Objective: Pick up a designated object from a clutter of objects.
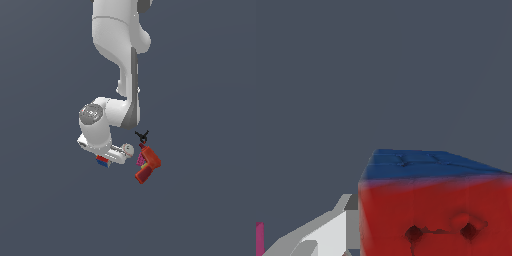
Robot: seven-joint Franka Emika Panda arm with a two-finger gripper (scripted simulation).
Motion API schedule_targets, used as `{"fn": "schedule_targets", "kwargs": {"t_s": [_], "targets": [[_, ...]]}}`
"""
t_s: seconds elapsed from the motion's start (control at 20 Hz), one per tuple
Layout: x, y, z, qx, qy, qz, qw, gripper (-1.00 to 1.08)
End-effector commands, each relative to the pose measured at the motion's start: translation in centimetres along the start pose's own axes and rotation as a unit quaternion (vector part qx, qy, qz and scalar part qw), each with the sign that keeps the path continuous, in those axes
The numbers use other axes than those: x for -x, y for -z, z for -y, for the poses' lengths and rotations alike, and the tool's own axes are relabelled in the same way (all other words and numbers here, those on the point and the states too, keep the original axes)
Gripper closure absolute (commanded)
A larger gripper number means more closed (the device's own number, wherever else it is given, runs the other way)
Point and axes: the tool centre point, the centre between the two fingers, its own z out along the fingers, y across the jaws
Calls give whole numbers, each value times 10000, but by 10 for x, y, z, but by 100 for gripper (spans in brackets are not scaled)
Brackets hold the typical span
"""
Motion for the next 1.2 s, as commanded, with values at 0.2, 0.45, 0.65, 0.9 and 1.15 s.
{"fn": "schedule_targets", "kwargs": {"t_s": [0.2, 0.45, 0.65, 0.9, 1.15], "targets": [[16, 38, -9, -9, -3, -13, 10000, 108], [34, 76, -19, -11, -3, -12, 10000, 108], [49, 108, -27, -11, -3, -12, 10000, 108], [67, 148, -37, -11, -6, -13, 10000, 108], [85, 190, -48, -9, -6, -13, 10000, 108]]}}
